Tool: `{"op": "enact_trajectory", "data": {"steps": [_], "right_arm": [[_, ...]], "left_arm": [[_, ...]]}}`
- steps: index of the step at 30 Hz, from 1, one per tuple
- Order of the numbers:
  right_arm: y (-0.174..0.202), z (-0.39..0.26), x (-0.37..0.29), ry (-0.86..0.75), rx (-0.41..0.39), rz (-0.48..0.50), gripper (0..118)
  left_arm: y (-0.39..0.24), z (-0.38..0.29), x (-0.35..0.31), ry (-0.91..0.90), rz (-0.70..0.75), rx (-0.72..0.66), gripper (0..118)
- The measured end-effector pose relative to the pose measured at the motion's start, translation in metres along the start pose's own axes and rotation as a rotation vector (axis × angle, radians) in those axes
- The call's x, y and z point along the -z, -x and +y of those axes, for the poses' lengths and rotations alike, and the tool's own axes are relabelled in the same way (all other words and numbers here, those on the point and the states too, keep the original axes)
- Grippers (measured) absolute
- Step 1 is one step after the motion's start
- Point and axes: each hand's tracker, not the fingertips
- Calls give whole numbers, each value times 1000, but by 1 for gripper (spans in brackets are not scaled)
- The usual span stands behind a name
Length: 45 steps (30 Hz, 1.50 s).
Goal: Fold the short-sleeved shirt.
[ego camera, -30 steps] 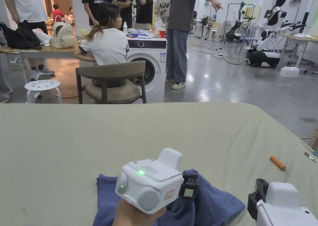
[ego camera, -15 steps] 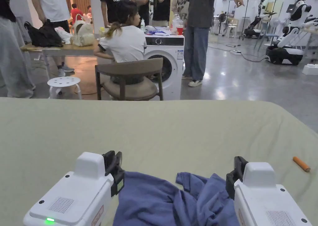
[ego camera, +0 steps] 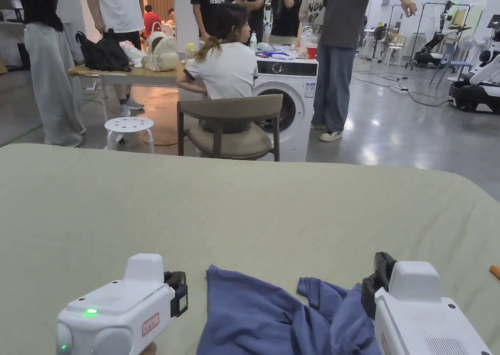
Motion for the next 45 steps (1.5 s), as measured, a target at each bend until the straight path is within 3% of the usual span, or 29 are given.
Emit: {"op": "enact_trajectory", "data": {"steps": [7,9,10,11,12,13,19,24,25,26,27,28,29,32,34,37,39,40,45], "right_arm": [[-23,-9,1,44,-4,-27,0],[-31,-12,1,55,-3,-38,0],[-35,-14,2,65,-6,-45,0],[-39,-16,2,74,-7,-52,0],[-44,-18,4,81,-7,-58,0],[-48,-20,4,92,-9,-66,0],[-77,-37,10,167,-15,-109,0],[-98,-49,11,219,-31,-143,0],[-102,-52,13,233,-34,-150,0],[-105,-53,15,249,-35,-156,0],[-108,-54,18,261,-32,-158,0],[-112,-54,23,275,-25,-158,0],[-115,-54,28,290,-14,-155,1],[-123,-53,51,362,18,-136,2],[-127,-51,68,398,29,-124,9],[-135,-55,101,530,22,-88,38],[-142,-63,122,601,59,-85,62],[-145,-70,135,664,68,-81,68],[-155,-118,178,844,102,-73,70]], "left_arm": [[11,22,90,184,22,-4,2],[13,31,114,212,62,-16,20],[14,36,127,220,61,-9,34],[15,40,138,233,53,-3,58],[15,43,150,247,43,-1,74],[14,45,161,266,38,8,82],[1,36,224,369,97,57,84],[-12,15,261,488,152,170,83],[-17,14,258,431,187,195,82],[-24,14,250,418,171,192,74],[-28,14,248,412,134,194,55],[-33,15,245,404,94,198,35],[-38,14,242,401,84,216,3],[-44,10,227,433,35,226,0],[-41,10,214,415,7,221,0],[-44,11,180,334,-3,274,0],[-42,13,158,301,-19,283,0],[-41,14,146,270,-15,274,0],[-36,21,94,161,-38,208,0]]}}
